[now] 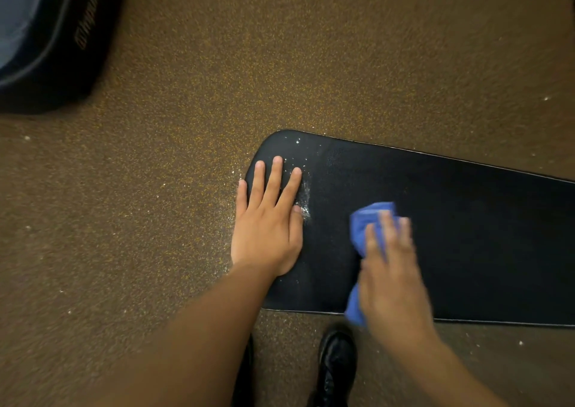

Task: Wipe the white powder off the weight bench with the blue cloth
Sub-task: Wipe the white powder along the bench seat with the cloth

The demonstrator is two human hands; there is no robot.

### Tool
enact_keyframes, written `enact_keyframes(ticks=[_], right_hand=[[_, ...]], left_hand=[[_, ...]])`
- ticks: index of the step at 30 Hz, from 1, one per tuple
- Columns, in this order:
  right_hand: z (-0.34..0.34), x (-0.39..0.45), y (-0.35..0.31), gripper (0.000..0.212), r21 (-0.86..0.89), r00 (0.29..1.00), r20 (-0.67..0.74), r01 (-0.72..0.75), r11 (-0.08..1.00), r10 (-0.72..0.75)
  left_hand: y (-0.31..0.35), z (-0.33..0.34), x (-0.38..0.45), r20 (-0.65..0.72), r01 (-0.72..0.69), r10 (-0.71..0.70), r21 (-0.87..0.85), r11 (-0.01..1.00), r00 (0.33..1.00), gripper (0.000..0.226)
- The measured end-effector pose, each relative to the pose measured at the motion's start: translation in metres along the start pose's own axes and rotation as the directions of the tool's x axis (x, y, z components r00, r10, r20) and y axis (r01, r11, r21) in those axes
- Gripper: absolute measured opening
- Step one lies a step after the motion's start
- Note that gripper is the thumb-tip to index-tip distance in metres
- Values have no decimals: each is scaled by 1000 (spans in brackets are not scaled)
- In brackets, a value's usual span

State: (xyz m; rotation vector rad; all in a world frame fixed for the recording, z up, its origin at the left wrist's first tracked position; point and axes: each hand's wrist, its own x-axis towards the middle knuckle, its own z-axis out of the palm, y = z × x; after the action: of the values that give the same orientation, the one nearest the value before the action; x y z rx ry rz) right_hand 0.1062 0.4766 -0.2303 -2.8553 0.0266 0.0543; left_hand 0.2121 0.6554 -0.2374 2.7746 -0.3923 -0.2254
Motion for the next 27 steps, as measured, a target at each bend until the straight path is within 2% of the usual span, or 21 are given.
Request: enact_keyframes(ticks=[3, 5, 9, 12, 15, 18, 21, 23, 25, 27], right_hand=[[-10, 47, 25, 52, 82, 956, -73, -279, 957, 285], [-9, 92, 16, 55, 96, 933, -120, -330, 939, 340], [9, 131, -36, 55, 21, 970, -170, -172, 985, 173], [18, 85, -58, 57, -45, 999, -34, 27, 999, -29], [8, 34, -43, 55, -19, 991, 56, 124, 992, -123], [-2, 34, -8, 53, -3, 997, 45, 60, 998, -60], [-4, 85, 5, 53, 38, 985, -54, -161, 986, 163], [-1, 123, -10, 53, 64, 963, -101, -244, 968, 250], [6, 136, -30, 54, 46, 975, -129, -178, 983, 183], [13, 116, -44, 54, -3, 995, -96, -35, 999, 34]], left_hand=[[0, -1, -1, 4, 4, -4, 2, 1000, 1000, 59], [0, 0, -1, 0, 3, -3, 5, 1000, 1000, 59], [-1, 1, 0, -14, 1, -1, -3, 1000, 1000, 60], [-2, 3, 1, -14, -9, 9, -1, 1000, 1000, 60], [-3, 2, 1, -14, -12, 12, -3, 1000, 1000, 60], [-2, 2, 1, -15, -17, 18, 8, 1000, 1000, 60], [-1, 1, 0, -16, -13, 13, 8, 1000, 1000, 60], [-1, 1, 0, -15, -9, 9, 6, 1000, 1000, 60], [-2, 2, 0, -14, -7, 7, 8, 1000, 1000, 60], [-2, 2, 0, -16, -14, 14, 12, 1000, 1000, 60]])
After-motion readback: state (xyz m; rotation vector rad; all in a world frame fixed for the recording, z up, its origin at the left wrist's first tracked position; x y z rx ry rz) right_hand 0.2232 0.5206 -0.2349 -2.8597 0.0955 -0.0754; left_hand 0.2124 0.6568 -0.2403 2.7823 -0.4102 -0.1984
